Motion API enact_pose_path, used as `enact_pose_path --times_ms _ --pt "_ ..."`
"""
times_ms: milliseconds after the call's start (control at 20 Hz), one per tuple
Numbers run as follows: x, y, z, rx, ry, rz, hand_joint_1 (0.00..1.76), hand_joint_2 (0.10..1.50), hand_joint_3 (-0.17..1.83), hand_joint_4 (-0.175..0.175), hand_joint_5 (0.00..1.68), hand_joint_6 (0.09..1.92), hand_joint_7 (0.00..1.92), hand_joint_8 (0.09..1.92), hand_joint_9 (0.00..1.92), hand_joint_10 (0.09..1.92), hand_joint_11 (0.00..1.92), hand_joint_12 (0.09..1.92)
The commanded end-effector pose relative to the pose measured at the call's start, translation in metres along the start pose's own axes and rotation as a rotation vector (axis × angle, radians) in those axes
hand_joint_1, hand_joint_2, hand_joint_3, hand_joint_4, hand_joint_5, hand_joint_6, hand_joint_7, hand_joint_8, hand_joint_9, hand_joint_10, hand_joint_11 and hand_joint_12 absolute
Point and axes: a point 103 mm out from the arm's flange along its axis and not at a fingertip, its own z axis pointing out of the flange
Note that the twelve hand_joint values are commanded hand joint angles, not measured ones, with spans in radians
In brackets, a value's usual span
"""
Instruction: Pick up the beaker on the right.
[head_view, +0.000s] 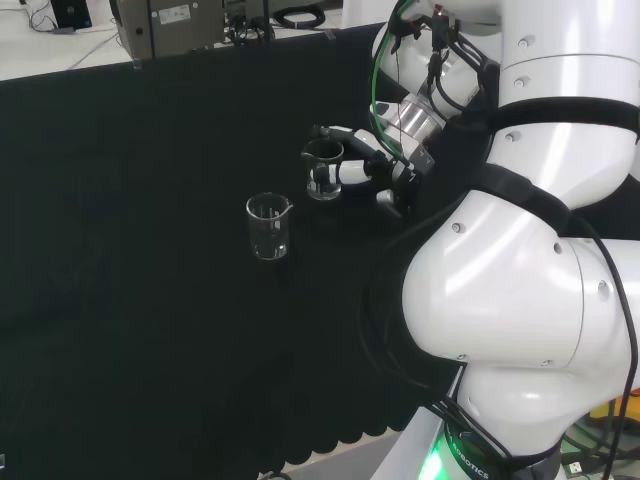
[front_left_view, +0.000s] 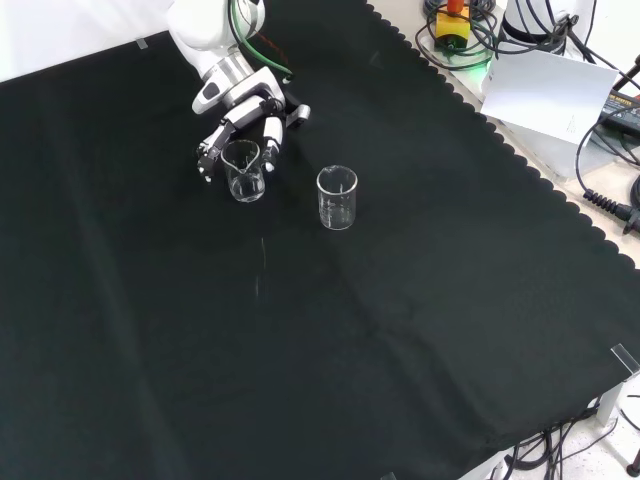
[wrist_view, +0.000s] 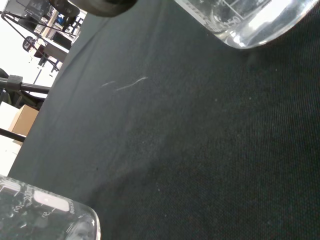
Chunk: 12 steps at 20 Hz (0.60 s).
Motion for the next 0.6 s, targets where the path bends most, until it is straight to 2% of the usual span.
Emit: enact_pose_path --times_ms 50,400,450,550,600 --pt "0.0011 0.001 0.0026 0.008 0.012 -0.002 0.94 0.94 -0.17 0.02 0.37 0.09 0.28 0.66 0.4 0.53 0.0 1.28" --pt "0.0016 0.0031 0.0072 0.017 -0.017 0.028 1.03 0.96 -0.17 0.014 0.47 0.09 0.34 0.7 0.48 0.55 0.04 1.35" --pt "0.0018 0.0034 0.007 0.009 -0.027 0.039 1.06 0.97 -0.17 0.013 0.48 0.16 0.36 0.71 0.5 0.54 0.06 1.35" --pt "0.0034 0.0034 0.0055 -0.035 -0.067 0.066 1.16 1.02 -0.17 -0.004 0.48 0.67 0.49 0.79 0.64 0.54 0.25 1.3" --pt "0.0037 0.003 0.004 -0.065 -0.075 0.075 1.21 1.06 -0.17 -0.04 0.54 0.93 0.6 0.93 0.74 0.62 0.47 1.22"
